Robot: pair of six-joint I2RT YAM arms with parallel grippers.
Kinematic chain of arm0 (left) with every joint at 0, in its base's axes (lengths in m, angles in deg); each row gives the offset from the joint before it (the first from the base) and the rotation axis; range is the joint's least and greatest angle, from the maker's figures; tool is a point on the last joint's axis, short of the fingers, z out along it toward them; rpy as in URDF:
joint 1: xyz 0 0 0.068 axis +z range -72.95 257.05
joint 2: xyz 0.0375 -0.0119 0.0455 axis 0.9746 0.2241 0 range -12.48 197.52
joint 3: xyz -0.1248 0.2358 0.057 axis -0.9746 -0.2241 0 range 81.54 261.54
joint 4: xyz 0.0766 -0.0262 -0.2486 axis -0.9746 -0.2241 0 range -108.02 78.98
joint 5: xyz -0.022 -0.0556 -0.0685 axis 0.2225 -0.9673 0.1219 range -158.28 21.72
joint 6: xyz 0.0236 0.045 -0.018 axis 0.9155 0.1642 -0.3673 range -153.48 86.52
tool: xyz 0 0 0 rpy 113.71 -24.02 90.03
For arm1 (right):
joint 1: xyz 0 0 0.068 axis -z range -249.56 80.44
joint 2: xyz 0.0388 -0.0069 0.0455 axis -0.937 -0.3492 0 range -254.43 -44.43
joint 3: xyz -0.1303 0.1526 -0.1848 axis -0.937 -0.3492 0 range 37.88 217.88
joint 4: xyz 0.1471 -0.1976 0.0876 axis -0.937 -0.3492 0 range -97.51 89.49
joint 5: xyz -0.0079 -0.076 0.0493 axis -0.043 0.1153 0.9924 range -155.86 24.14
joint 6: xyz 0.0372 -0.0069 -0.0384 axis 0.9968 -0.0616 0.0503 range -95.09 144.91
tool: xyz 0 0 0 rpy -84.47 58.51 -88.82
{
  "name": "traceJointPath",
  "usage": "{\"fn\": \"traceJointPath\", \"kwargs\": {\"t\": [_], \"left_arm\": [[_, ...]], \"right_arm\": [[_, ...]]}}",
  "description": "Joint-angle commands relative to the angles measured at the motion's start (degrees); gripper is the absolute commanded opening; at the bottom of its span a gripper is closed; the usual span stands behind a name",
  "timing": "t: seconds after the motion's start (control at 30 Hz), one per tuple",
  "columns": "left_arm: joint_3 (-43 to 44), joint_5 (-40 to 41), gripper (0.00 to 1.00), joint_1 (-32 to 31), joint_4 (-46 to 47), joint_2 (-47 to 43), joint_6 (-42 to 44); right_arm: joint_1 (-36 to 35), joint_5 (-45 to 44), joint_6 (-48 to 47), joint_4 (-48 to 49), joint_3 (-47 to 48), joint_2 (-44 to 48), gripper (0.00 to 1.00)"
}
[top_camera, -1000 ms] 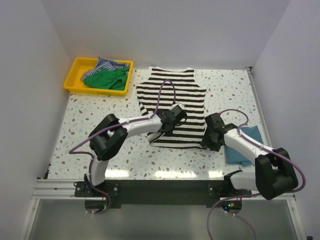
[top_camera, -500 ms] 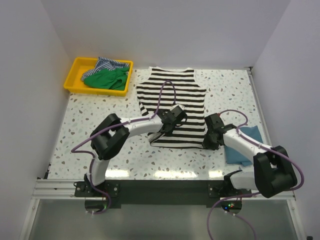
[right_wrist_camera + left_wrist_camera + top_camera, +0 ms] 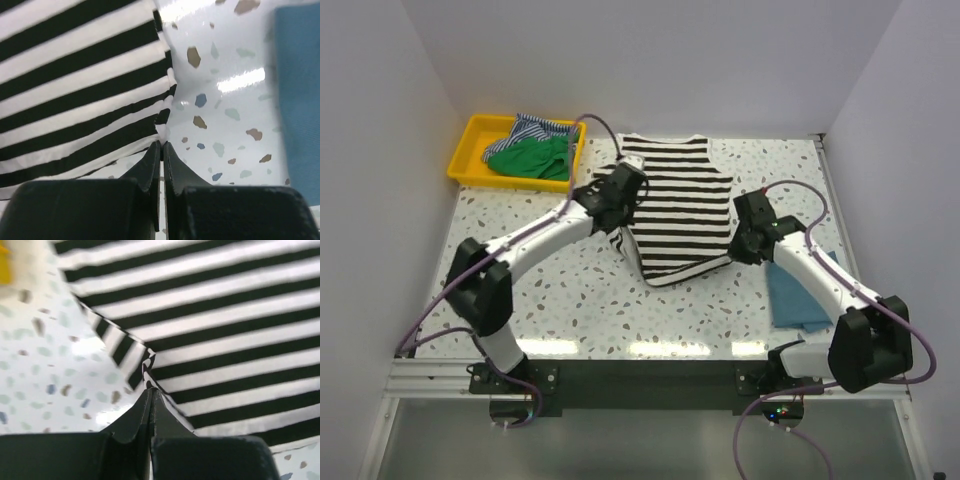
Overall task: Fold and stack the tank tops
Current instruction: Flatten the tank top out
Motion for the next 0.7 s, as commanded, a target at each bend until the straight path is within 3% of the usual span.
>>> {"fn": "traceJointPath", "kwargs": {"t": [0.0, 0.33, 0.67], "left_arm": [[0.66, -1.80, 0.00, 6.54, -0.66, -9.63, 1.32], [-2.67, -19.62, 0.00, 23.06, -0.93, -16.59, -0.97], [-8.47, -27.38, 0.00, 25.27, -1.11, -18.16, -4.04]], "right_arm": [[2.12, -2.95, -3.19, -5.34, 6.62, 1.06, 0.00], [9.41, -1.38, -8.82, -9.56, 15.51, -5.26, 0.00], [11.53, -0.40, -12.07, -14.92, 17.01, -9.05, 0.00]]}}
